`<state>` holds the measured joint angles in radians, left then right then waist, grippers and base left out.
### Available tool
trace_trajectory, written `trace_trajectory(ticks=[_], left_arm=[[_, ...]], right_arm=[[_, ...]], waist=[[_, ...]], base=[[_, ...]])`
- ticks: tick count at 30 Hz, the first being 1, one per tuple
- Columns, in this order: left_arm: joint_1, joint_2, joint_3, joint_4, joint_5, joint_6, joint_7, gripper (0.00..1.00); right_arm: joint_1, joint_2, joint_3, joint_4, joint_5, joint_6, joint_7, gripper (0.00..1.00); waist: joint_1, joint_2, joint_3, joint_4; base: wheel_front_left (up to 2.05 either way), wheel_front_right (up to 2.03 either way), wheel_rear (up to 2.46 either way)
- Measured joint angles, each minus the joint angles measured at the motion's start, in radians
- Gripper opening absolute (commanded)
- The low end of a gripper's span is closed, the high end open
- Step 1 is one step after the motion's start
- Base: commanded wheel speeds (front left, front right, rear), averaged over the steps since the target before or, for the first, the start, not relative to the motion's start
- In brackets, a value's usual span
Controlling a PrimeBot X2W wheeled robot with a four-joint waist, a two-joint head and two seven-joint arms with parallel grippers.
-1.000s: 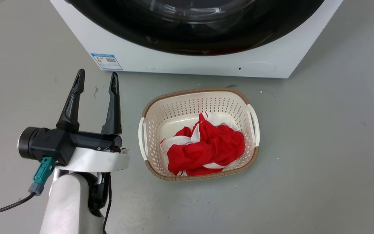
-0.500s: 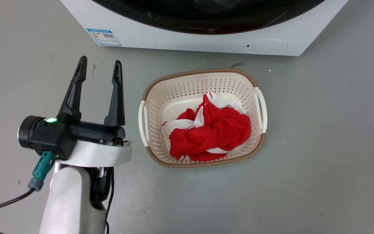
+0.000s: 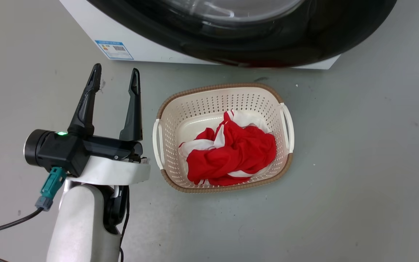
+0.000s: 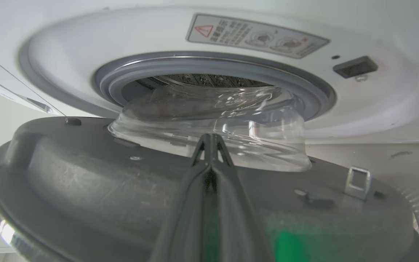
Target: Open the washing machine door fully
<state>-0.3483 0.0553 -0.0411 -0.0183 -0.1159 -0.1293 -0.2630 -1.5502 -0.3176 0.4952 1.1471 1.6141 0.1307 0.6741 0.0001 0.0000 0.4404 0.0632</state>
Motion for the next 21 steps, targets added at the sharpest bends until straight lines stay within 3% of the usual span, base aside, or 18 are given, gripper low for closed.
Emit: trace_trajectory(ticks=[12, 21], left_arm=[[0.057, 0.000, 0.005, 0.041, 0.006, 0.000, 0.000, 1.00], [0.155, 0.012, 0.030, 0.082, 0.025, 0.000, 0.000, 1.00]], right_arm=[[0.167, 0.018, 0.016, -0.080, 0.040, 0.000, 0.147, 0.00], [0.389, 0.077, 0.045, -0.232, 0.077, 0.000, 0.223, 0.00]], waist=[[-0.0001, 0.0000, -0.108, -0.011], [-0.0001, 0.0000, -0.235, -0.019]], base=[[0.00, 0.00, 0.00], [0.00, 0.00, 0.00]])
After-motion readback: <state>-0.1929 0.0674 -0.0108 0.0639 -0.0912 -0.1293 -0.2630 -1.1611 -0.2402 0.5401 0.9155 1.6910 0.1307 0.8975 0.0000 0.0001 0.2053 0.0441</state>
